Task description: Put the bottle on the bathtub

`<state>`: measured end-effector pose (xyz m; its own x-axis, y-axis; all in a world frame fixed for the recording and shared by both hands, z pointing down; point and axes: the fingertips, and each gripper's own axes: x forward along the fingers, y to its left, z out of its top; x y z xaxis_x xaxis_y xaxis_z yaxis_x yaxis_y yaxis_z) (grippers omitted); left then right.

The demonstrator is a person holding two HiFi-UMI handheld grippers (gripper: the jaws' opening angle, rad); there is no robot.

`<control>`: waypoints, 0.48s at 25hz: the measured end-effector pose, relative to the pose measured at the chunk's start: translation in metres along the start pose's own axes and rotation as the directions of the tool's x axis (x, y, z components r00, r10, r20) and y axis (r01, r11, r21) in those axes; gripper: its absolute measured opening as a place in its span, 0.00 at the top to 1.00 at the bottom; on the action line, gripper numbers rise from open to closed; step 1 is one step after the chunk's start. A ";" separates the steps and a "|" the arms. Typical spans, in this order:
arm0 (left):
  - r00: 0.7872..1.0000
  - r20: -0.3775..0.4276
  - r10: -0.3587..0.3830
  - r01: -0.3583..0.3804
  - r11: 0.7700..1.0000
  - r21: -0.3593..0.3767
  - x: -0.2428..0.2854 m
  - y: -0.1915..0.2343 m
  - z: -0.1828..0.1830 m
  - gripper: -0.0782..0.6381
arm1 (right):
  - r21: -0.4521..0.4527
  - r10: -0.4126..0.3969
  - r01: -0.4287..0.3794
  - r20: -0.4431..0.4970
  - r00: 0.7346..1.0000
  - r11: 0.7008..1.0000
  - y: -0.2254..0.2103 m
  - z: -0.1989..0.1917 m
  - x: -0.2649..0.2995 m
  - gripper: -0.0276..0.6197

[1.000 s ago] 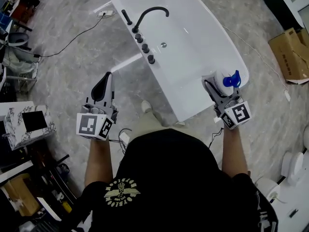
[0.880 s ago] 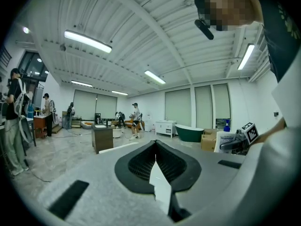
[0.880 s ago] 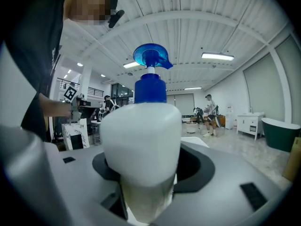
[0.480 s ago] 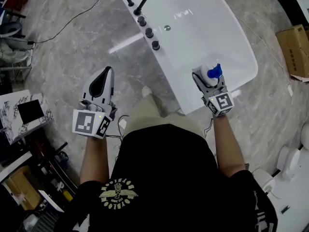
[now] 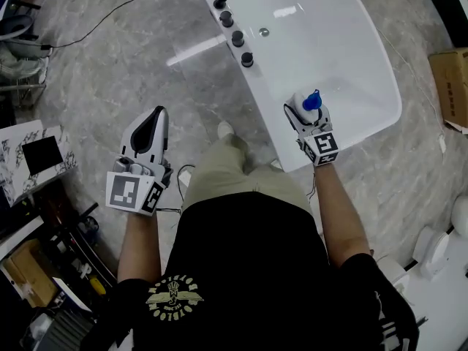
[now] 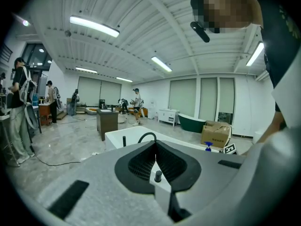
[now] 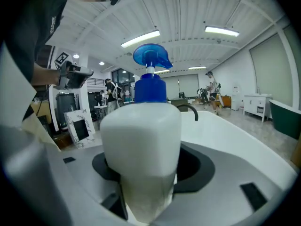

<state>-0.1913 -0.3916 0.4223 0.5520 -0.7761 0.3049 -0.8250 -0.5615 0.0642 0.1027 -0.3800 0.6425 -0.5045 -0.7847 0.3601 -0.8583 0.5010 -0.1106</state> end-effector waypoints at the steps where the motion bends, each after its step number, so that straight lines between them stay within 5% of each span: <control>1: 1.000 -0.005 0.001 -0.001 1.000 -0.003 0.001 0.001 -0.005 0.88 | -0.005 0.007 -0.008 -0.022 1.000 1.000 0.003 -0.009 0.007 0.55; 12: 0.997 -0.083 -0.004 0.007 0.999 0.039 -0.013 -0.008 -0.029 0.88 | 0.024 0.106 -0.104 -0.154 0.982 0.994 0.038 -0.102 0.052 0.55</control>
<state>-0.1956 -0.3691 0.4454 0.5434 -0.7472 0.3827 -0.8156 -0.5779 0.0298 0.0540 -0.3646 0.7519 -0.5724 -0.6617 0.4842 -0.8034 0.5707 -0.1698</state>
